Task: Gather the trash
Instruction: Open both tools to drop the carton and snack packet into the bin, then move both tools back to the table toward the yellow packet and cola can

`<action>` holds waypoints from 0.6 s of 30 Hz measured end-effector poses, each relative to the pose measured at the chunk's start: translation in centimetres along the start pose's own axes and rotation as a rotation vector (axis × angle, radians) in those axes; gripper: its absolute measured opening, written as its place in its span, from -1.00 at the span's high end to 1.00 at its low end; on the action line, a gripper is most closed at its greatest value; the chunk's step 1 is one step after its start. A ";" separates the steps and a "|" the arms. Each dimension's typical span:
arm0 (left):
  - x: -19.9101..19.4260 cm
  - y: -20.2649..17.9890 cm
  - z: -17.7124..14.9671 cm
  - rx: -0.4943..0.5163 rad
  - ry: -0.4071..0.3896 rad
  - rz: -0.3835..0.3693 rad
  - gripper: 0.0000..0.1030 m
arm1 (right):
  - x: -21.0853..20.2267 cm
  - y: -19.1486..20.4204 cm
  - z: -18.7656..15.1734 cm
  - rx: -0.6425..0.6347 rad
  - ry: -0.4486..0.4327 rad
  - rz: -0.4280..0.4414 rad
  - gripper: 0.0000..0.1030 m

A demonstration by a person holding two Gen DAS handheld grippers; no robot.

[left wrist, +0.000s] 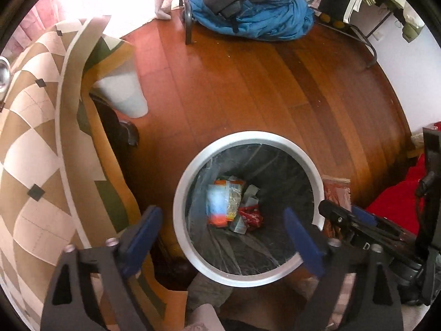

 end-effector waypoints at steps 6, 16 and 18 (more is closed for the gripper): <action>-0.6 0.7 0.2 0.003 -0.027 0.034 -0.85 | -1.1 0.2 -0.4 -0.018 0.003 -0.040 -0.94; -3.2 1.6 -0.7 0.000 -0.062 0.092 -0.88 | -4.8 2.2 -1.4 -0.062 -0.038 -0.134 -1.00; -4.2 1.8 -1.1 0.001 -0.072 0.097 -0.88 | -5.8 2.6 -1.7 -0.064 -0.043 -0.137 -1.00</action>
Point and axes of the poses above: each gripper's, at about its wrist camera, not at the fingertips, and x roughly the way its jaws point, y to its left, z to its top, the point moved 1 cm from there along x, roughly the way its jaws point, and after that the axes turned 14 degrees about z, right-handed, at the moved point
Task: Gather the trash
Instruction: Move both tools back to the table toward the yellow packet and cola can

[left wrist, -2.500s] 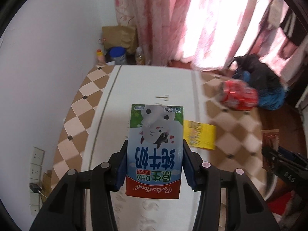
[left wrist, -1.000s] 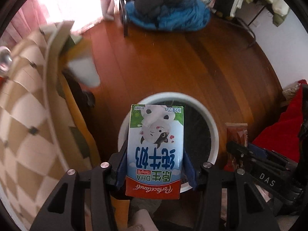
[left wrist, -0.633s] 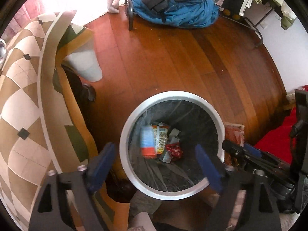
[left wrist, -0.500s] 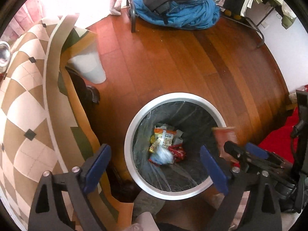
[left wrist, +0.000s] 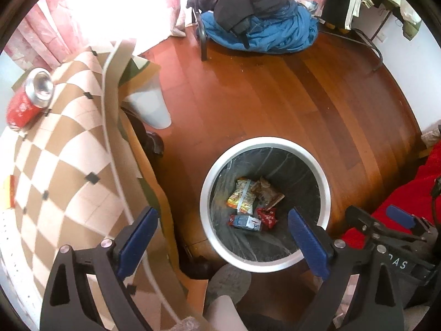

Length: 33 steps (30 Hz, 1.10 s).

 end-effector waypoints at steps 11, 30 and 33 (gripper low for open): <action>-8.9 3.2 0.0 -0.052 -0.133 -0.018 -0.88 | -8.9 2.8 -1.7 -0.024 -0.077 0.007 -1.00; -15.3 28.3 -2.6 -0.480 -0.249 0.153 -0.88 | -18.2 29.0 -2.1 -0.461 -0.109 0.214 -1.00; -10.7 33.1 -4.2 -0.582 -0.166 0.212 -0.88 | -13.6 35.8 -1.5 -0.606 -0.006 0.193 -1.00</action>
Point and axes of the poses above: each gripper's, at about its wrist camera, not at the fingertips, and x roughly the way its jaws point, y to its left, z to its top, the point moved 1 cm from there along x, roughly the way its jaws point, and after that the axes turned 14 degrees about z, right-handed, at the moved point
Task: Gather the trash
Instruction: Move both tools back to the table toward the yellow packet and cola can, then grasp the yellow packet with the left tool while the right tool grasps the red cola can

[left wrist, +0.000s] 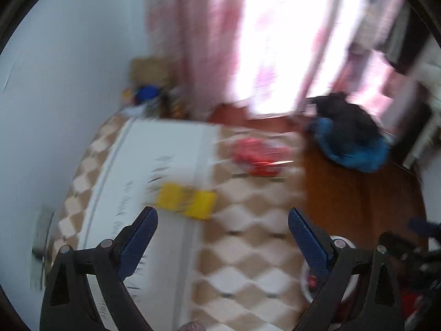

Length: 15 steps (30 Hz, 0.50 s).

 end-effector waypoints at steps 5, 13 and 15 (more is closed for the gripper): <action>9.3 5.0 -0.9 -0.101 0.144 0.122 -0.88 | 12.0 5.4 6.1 -0.236 0.226 -0.066 -1.00; 17.1 7.5 -2.1 -0.232 0.310 0.100 -0.88 | 26.9 8.4 12.1 -0.549 0.469 -0.184 -1.00; 17.5 8.1 -2.2 -0.276 0.335 0.066 -0.88 | 29.2 8.6 12.4 -0.608 0.519 -0.193 -1.00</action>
Point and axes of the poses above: each gripper's, at about its wrist camera, not at the fingertips, and x roughly the way its jaws point, y to its left, z to its top, the point moved 1 cm from there along x, roughly the way its jaws point, and after that the axes turned 14 degrees about z, right-handed, at the moved point
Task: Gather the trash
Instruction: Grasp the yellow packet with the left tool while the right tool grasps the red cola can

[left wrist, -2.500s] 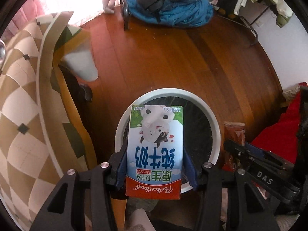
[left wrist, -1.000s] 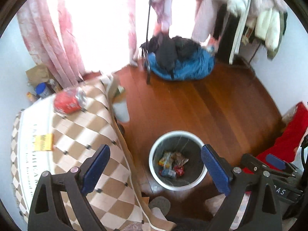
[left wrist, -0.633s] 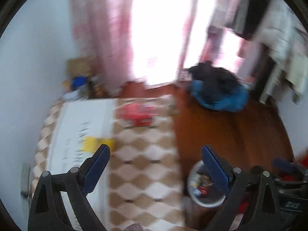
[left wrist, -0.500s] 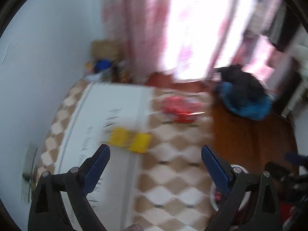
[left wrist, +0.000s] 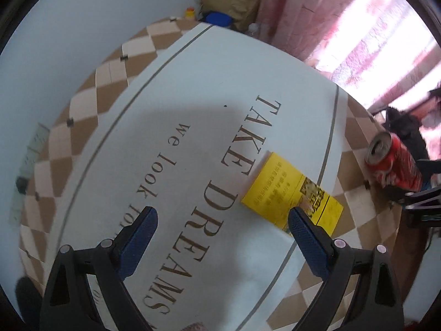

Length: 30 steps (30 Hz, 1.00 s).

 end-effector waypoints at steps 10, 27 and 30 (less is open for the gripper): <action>1.5 -2.0 1.8 -0.110 0.203 -0.156 -0.86 | 2.4 -3.0 0.5 0.212 -0.005 0.103 -0.34; -0.5 -3.2 -0.3 0.194 0.097 0.025 0.13 | 1.6 -2.8 -7.9 0.440 -0.161 0.280 -0.31; 0.4 -1.1 -0.6 0.139 0.165 -0.037 0.01 | 1.9 -1.7 -7.5 0.416 -0.153 0.261 -0.32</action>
Point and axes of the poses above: each gripper's, at about its wrist camera, not at the fingertips, and x roughly the way its jaws point, y to its left, z to its top, the point moved 1 cm from there along x, roughly the way its jaws point, and after that the axes turned 14 degrees about z, right-handed, at the moved point
